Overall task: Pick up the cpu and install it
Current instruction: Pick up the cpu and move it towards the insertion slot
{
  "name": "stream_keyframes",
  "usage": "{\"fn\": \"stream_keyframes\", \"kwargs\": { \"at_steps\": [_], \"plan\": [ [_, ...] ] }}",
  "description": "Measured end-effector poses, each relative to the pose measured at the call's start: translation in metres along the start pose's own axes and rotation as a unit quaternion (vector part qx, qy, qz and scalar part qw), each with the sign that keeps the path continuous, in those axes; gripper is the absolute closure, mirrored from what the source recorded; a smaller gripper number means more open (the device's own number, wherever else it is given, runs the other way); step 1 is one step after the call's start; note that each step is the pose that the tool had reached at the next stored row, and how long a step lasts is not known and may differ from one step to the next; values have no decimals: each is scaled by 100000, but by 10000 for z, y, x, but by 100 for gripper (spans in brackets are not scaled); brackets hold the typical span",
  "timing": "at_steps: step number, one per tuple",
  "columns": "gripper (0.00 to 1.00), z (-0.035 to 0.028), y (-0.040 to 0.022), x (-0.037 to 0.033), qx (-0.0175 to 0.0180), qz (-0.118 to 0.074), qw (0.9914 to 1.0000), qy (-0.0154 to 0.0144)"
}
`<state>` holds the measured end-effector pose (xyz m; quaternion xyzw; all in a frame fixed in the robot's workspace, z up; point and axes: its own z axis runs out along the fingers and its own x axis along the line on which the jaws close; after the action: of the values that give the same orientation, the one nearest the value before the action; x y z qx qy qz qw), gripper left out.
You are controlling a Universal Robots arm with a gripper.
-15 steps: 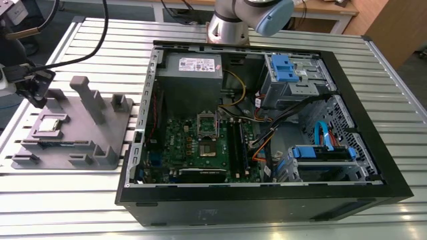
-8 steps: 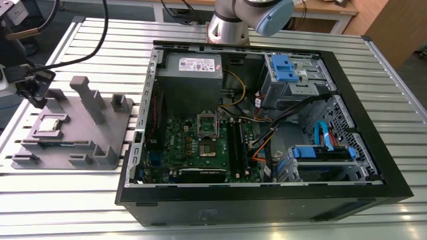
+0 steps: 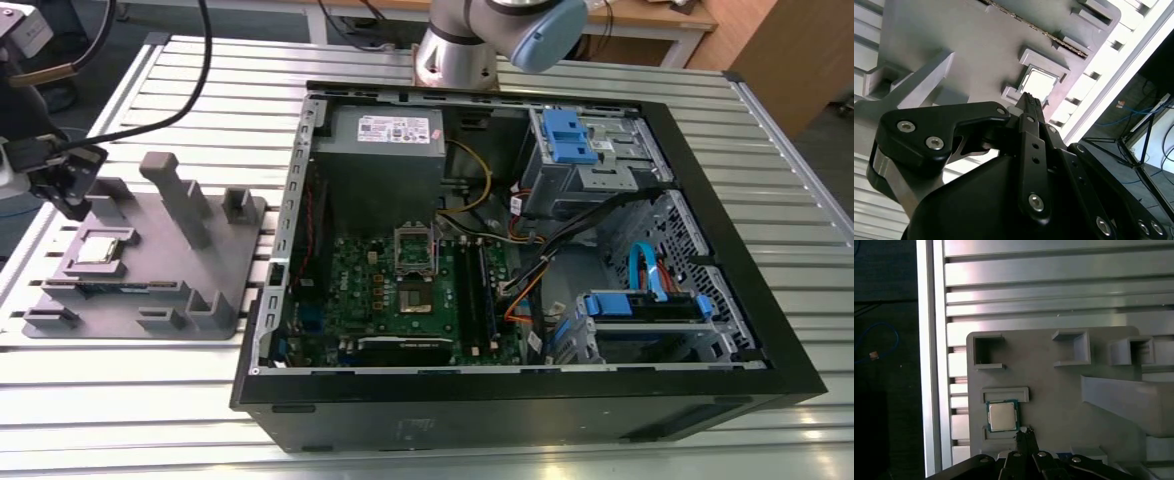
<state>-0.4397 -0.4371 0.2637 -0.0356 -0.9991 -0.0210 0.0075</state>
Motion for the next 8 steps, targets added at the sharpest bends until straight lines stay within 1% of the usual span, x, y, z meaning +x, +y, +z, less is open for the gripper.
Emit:
{"fn": "stream_keyframes", "kwargs": {
  "at_steps": [8],
  "plan": [
    [89,118,-7,29,15,-353,99999,64]
  ]
}}
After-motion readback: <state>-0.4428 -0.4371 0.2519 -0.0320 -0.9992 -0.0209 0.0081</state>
